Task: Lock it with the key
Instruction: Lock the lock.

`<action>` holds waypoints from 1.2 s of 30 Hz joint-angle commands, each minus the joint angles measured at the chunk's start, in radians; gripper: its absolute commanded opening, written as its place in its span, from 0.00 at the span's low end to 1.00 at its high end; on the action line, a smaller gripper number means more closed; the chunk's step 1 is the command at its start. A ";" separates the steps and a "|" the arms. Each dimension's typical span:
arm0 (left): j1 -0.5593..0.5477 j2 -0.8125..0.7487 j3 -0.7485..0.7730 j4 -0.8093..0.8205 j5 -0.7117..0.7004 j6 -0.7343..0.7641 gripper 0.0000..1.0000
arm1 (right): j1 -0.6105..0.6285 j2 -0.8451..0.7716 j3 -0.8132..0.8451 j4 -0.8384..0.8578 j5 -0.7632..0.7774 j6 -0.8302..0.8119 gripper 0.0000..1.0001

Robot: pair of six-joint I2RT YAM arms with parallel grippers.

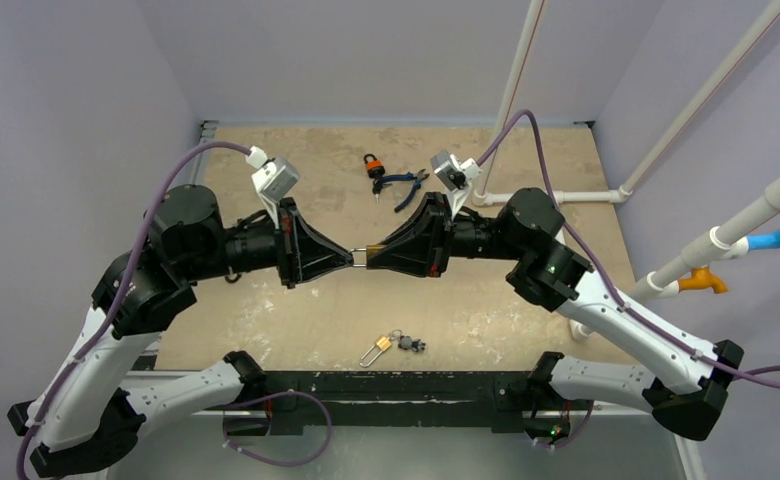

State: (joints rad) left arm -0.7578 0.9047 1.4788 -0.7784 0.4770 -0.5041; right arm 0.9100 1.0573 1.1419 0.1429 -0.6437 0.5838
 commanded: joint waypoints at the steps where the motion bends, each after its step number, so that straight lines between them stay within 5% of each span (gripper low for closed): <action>1: -0.088 0.088 0.037 0.009 -0.129 0.046 0.00 | 0.022 0.016 0.059 0.073 -0.015 0.016 0.00; 10: -0.147 0.147 0.072 0.022 -0.164 0.059 0.00 | 0.035 0.025 0.066 0.066 0.038 0.017 0.00; 26: -0.215 0.240 0.219 -0.078 -0.273 0.055 0.00 | 0.166 0.134 0.205 -0.323 0.593 -0.231 0.00; 36: -0.266 0.193 0.127 0.235 -0.126 -0.011 0.00 | 0.179 0.179 0.183 -0.244 0.626 -0.230 0.00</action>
State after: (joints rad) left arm -0.9379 1.1019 1.6463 -0.9878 -0.0097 -0.4034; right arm 1.0729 1.1481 1.3224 -0.2623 -0.0666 0.3691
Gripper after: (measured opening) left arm 0.024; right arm 0.114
